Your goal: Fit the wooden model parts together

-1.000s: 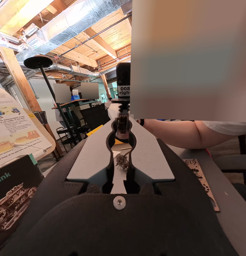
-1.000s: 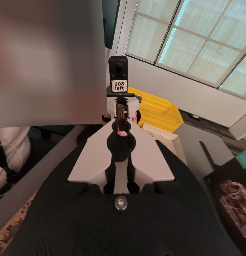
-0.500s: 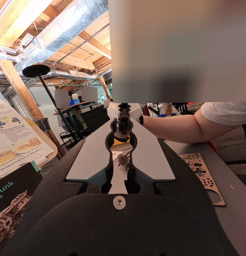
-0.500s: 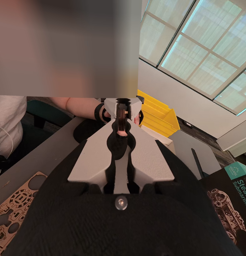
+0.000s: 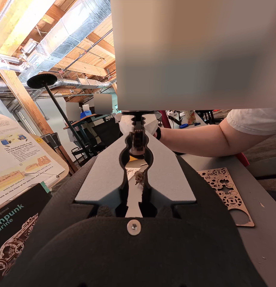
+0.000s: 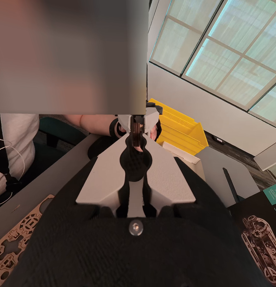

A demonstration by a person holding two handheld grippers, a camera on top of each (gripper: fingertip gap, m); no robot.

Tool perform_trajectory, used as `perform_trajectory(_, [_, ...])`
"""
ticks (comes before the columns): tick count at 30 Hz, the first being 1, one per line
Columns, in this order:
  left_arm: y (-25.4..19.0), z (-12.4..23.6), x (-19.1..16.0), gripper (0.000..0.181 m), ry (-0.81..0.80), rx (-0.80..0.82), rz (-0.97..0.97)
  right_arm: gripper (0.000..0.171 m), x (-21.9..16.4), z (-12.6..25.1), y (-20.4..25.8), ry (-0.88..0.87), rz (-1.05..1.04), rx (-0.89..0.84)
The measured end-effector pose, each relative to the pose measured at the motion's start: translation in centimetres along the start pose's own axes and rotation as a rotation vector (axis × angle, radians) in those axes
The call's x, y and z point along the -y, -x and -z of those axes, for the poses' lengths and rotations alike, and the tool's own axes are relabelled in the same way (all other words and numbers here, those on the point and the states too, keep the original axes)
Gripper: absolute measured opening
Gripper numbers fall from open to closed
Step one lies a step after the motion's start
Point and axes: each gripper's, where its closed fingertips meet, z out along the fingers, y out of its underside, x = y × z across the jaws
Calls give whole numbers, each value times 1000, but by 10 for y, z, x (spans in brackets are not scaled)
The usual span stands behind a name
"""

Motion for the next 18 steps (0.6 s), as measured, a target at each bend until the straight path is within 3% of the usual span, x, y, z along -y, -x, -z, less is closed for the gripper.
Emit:
perform_trajectory(10, [14, 0, -7, 22, -41, 44, 92, 8, -3, 7, -14, -5, 38, -85])
perform_trajectory(18, [15, -2, -21, 22, -1, -6, 220, 7, 17, 12, -19, -147, -28, -96])
